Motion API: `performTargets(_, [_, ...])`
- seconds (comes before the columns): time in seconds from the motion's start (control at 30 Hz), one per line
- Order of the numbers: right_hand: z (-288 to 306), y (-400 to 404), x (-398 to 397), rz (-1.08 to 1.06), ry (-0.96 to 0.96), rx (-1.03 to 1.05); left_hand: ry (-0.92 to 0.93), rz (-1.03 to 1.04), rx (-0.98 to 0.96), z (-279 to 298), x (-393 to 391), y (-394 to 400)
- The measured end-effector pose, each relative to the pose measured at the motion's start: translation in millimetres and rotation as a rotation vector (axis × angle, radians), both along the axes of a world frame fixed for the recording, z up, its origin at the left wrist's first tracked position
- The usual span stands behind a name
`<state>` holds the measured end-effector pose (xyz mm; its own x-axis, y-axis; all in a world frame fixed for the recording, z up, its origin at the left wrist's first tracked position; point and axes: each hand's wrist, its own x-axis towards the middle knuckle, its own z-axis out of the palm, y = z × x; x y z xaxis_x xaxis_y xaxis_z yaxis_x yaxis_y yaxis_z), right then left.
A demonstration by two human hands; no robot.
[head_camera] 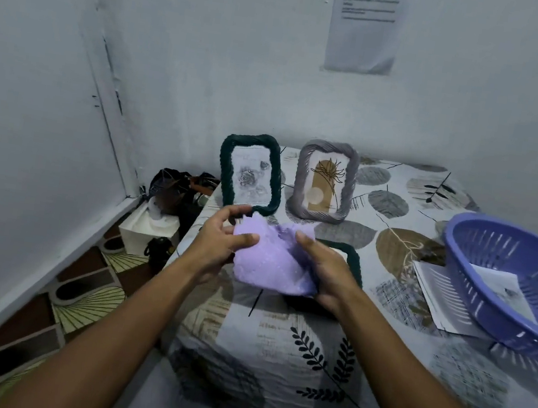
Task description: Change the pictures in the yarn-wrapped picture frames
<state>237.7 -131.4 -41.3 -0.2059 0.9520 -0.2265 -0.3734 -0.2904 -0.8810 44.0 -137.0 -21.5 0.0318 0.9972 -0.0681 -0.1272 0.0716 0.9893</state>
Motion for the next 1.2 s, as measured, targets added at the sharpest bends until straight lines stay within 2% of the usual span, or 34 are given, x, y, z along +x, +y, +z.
performTargets(0.07, [-1,7,-9,-0.037,-0.068,0.007,0.031,-0.001,0.038,3,-11,2])
performTargets(0.2, [1,20,-24,-0.053,-0.389,0.035,0.128,0.012,0.069,0,-34,10])
performTargets(0.47, [4,43,-47,0.041,-0.728,0.081,0.273,-0.054,-0.161,-11,-68,11])
performTargets(0.57, [-5,54,-54,0.060,-0.907,0.126,0.496,-0.041,-0.141,-23,-72,13])
performTargets(0.7, [-15,53,-59,0.071,-1.292,0.306,0.783,-0.034,-0.097,-31,-70,19])
performTargets(0.77, [-14,48,-57,0.060,-1.350,0.333,0.898,-0.023,-0.083,-30,-67,22])
performTargets(0.87, [-10,45,-45,0.016,-1.292,0.297,1.013,0.016,-0.067,-25,-65,24])
performTargets(0.97, [0,43,-18,-0.014,-1.058,0.207,1.122,0.067,0.035,-18,-55,27])
performTargets(1.07, [14,35,20,-0.056,-0.843,0.094,1.041,0.061,0.129,-10,-24,26])
performTargets(1.2, [19,27,68,-0.171,-0.729,-0.024,0.862,-0.075,0.142,-8,39,22])
